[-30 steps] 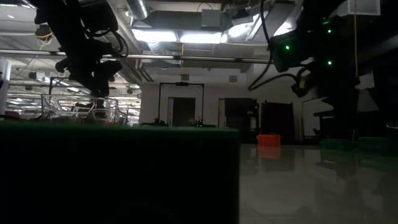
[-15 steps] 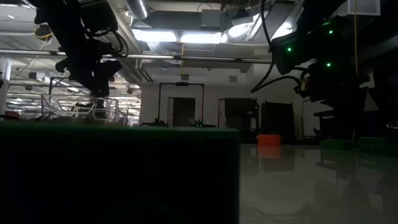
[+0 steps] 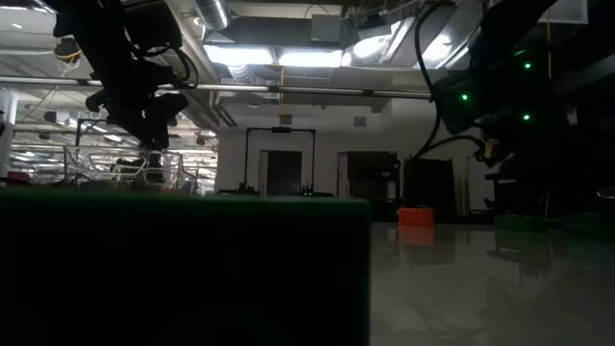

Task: Sort blocks by size
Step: Put the 8 stud green game piece into the bottom transparent bin

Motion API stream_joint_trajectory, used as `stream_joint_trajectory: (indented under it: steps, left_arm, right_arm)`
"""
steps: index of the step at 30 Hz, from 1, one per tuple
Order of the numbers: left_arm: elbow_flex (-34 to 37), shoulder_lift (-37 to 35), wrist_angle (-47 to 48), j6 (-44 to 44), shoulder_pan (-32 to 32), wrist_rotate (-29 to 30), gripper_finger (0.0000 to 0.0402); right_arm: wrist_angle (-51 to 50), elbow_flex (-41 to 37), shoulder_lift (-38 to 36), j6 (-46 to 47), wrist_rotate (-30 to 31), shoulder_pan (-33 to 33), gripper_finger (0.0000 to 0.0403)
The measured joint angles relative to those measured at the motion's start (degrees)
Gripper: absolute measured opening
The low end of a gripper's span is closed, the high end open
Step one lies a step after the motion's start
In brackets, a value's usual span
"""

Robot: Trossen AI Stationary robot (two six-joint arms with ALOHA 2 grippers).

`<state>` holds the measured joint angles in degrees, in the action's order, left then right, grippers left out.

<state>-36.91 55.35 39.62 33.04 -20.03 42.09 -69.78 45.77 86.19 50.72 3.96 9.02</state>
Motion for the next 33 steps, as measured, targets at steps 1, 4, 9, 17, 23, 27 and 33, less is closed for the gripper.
stream_joint_trajectory:
  steps: [1, 4, 9, 17, 23, 27, 33]
  left_arm:
    - [0.0, 0.0, 0.0, 0.0, 0.0, 0.0, 0.0170]
    - [0.0, 0.0, 0.0, 0.0, 0.0, 0.0, 0.0170]
    - [0.0, 0.0, 0.0, 0.0, 0.0, 0.0, 0.0170]
    - [0.0, 0.0, 0.4, 0.0, 0.1, -0.2, 0.0170]
    - [0.0, 0.0, 0.5, -0.5, 0.1, -2.0, 0.0170]
    - [0.0, 0.0, 0.5, -0.4, 0.2, -2.4, 0.0170]
    - [0.0, 0.0, 0.5, -0.3, 0.2, -2.5, 0.0170]
  right_arm:
    - [0.7, -0.2, 0.0, 0.0, -0.2, 0.0, 0.0170]
    - [1.1, -0.2, 0.0, 0.0, -0.3, 0.0, 0.0170]
    - [1.2, -0.2, 0.0, 0.5, -1.1, 0.0, 0.0170]
    - [4.1, -2.6, 0.3, 4.7, -5.6, 0.0, 0.0170]
    - [4.1, -2.2, 0.2, 4.6, -5.0, 0.0, 0.0170]
    - [3.8, -0.9, 0.2, 3.2, -5.1, 0.0, 0.0170]
    - [3.8, 3.8, 0.2, -3.8, -3.6, 0.0, 0.0170]
